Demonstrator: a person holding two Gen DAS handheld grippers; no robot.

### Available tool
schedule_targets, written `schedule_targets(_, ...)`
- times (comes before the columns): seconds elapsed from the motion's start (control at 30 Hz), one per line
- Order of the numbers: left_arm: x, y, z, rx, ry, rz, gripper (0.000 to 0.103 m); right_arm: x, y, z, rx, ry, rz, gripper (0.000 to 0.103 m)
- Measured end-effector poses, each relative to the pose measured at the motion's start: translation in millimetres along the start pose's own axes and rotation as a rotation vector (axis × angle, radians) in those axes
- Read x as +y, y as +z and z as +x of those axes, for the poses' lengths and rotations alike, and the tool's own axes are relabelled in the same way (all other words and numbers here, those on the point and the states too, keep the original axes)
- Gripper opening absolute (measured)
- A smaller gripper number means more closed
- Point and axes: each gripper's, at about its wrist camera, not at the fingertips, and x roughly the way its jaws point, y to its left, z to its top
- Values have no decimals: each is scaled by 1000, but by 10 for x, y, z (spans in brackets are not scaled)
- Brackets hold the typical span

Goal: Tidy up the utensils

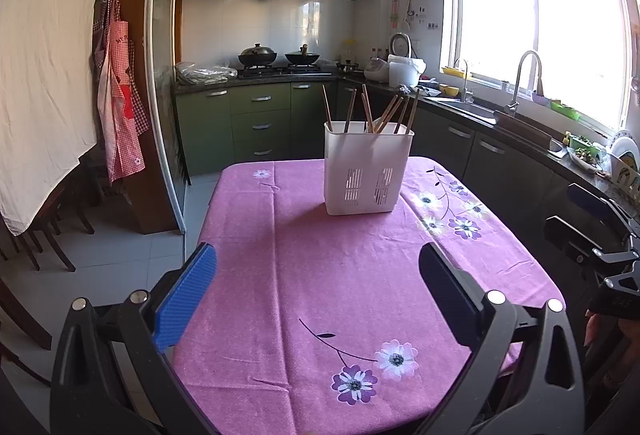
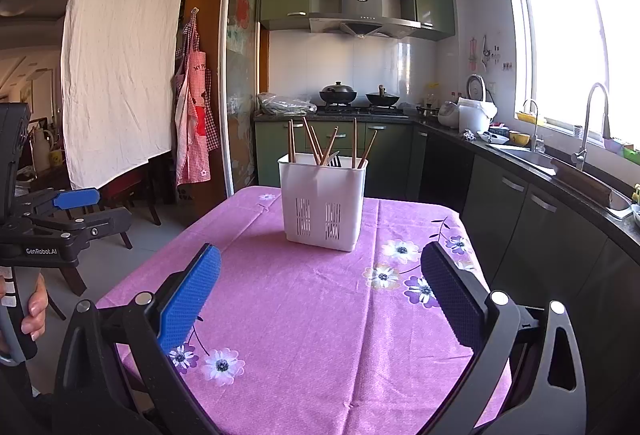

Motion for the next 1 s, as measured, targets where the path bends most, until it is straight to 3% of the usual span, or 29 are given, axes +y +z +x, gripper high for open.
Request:
schedule_targets(0.37, 41, 20, 22, -9, -15, -27, 96, -8, -28, 35, 11, 5, -1, 99)
schedule_targets(0.67, -19, 8, 49, -32, 7, 19, 96, -27, -14, 58, 20, 8, 1, 99)
schedule_targets(1.0, 35, 14, 221, 26, -1, 4, 96, -48, -24, 126, 37, 7, 7, 99)
